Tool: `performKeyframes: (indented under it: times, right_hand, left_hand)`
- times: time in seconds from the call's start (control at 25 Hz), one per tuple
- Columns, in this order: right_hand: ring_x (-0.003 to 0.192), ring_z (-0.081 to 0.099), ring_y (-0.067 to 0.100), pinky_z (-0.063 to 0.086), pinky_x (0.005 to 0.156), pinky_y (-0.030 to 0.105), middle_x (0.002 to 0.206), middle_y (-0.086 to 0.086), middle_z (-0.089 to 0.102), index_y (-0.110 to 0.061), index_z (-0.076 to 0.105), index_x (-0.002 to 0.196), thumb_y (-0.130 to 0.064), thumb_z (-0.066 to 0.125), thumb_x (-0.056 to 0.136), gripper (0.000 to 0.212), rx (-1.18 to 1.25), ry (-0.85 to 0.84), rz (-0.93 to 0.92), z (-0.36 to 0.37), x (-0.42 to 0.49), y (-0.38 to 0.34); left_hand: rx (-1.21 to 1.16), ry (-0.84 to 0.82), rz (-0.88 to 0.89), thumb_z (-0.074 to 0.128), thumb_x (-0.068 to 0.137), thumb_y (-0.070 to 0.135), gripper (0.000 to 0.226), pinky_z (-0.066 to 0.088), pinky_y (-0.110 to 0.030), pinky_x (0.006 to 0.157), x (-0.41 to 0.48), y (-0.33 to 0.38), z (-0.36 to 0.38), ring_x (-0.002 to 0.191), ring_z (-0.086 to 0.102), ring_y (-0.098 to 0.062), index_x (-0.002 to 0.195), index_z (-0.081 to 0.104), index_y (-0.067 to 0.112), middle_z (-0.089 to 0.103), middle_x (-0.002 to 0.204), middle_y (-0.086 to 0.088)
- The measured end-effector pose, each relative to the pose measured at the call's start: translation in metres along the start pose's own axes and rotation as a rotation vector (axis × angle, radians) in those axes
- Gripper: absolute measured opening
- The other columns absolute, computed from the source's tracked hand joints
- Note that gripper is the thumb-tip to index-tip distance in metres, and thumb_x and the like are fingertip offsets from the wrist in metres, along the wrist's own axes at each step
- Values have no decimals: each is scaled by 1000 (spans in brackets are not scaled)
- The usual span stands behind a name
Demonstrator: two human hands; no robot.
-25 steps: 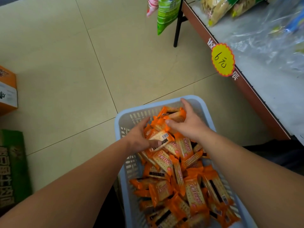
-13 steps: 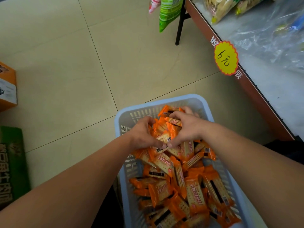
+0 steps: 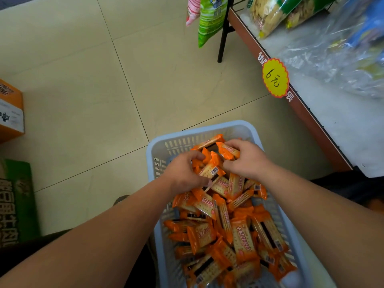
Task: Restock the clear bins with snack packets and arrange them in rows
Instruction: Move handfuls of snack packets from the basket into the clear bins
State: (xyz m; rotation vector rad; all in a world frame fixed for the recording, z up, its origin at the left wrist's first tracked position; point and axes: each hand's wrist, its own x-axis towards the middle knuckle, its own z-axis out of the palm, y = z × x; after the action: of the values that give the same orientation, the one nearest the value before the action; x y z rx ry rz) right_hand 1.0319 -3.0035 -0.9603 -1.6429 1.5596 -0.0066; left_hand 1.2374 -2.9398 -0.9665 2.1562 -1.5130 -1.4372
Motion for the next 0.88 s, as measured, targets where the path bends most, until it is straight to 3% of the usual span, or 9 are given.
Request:
performKeyframes:
  times: [0.2,0.4,0.6,0.68,0.8,0.88]
  right_hand:
    - [115,61,22,49,97,30,123,-1,60,-31,64,135,-27,72,79,56,50,211,-38,3,-30,-1]
    - [116,55,14,44,96,26,130,-5,54,-31,58,142,-22,70,85,59,5,249,-163,-31,-79,-27]
    - [109,62,19,49,98,33,117,-3,61,-27,65,133,-32,68,76,58,-56,295,-230,-90,-171,-57]
    - [109,61,15,48,99,30,117,-4,60,-27,65,134,-35,66,73,62,-87,288,-239,-106,-212,-60]
    - [103,62,12,44,92,21,112,-4,63,-28,67,128,-37,66,69,60,-83,324,-242,-131,-274,-57]
    - [91,65,11,45,81,19,101,-3,69,-26,71,117,-25,73,74,42,-36,346,-217,-154,-315,-51]
  left_hand:
    - [76,229,177,89,76,32,61,56,-38,93,-32,12,0,103,59,-13,130,61,38,50,123,16]
    - [138,319,253,83,76,32,55,53,-31,80,-76,35,-29,93,60,-12,124,57,42,51,122,16]
    - [144,294,382,81,76,31,84,53,-28,83,-144,70,-52,102,61,-13,149,41,43,50,129,13]
    - [159,281,437,81,75,33,95,56,-31,86,-174,85,-54,105,61,-11,157,33,43,50,132,14]
    - [145,275,536,84,70,39,99,54,-33,93,-219,107,-50,109,60,-10,156,35,43,51,128,16]
    - [139,272,619,84,66,40,96,51,-24,94,-243,124,-41,110,58,-5,152,41,42,53,125,18]
